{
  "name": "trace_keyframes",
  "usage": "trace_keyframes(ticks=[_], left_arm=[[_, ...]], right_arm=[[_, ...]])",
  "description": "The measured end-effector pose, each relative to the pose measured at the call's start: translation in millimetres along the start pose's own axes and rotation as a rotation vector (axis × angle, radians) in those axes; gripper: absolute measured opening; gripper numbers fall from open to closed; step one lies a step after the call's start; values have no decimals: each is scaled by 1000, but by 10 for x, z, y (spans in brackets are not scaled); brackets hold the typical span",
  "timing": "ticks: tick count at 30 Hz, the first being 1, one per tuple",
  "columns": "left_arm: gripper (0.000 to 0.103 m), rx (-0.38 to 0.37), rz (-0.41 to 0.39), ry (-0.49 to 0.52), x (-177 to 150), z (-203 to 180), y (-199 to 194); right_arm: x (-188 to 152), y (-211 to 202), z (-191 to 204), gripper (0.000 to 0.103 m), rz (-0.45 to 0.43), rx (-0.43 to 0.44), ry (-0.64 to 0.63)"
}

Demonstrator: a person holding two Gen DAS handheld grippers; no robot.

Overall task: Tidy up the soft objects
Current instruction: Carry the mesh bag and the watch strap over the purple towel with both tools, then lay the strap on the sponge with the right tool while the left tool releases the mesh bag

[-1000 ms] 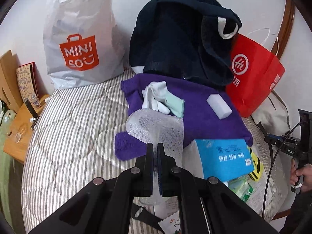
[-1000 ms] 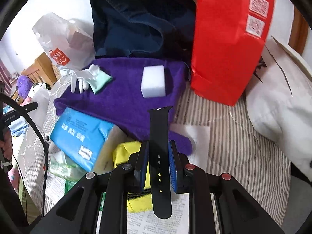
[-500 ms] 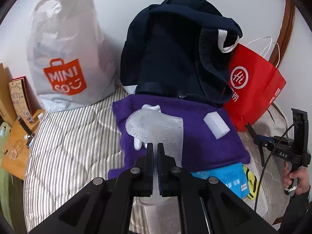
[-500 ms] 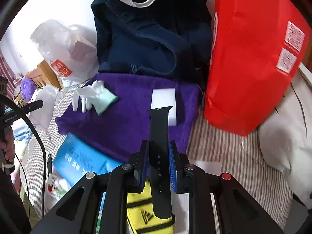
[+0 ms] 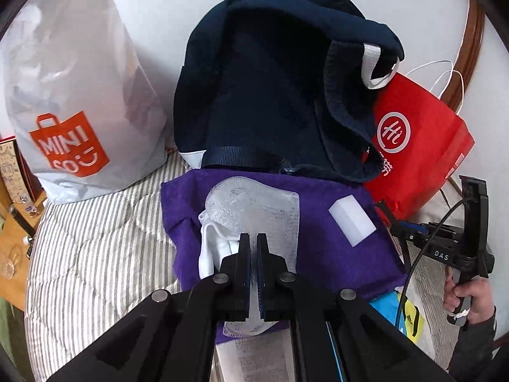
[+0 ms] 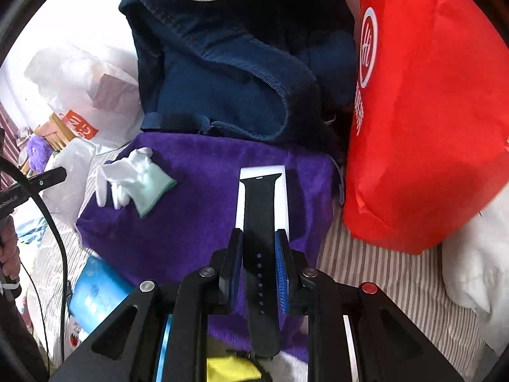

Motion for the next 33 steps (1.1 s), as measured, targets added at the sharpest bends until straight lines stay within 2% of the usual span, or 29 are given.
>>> trace_keyframes(ticks=[7,16,18,22,33], left_arm=[[4,-10,14,-4,80,2,202],[4,-19,44,-4,77,44,498],[4,-22,59,9,42,36,579],[4,18,97,37,-69,58,687],[7,57,188,30,-315,133,838]], right_arm=[[83,226,13,20,-9,-5,15],[-41,341,59,20,4,-18,-5],[-56,338,73,20,4,-18,-12],[-71,329,76,20,8,-18,-20],[-130,404,92,20,38,2,-32]])
Point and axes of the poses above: each gripper's, at about its wrist camera, not at the fingertips, and y roughly the way its jaws point, z to its left, x to its top, the point moved 6 cm from there along y, roughly the way its jaws point, and after that the axes turned 8 degrees about -x, right-handed, at the moved point
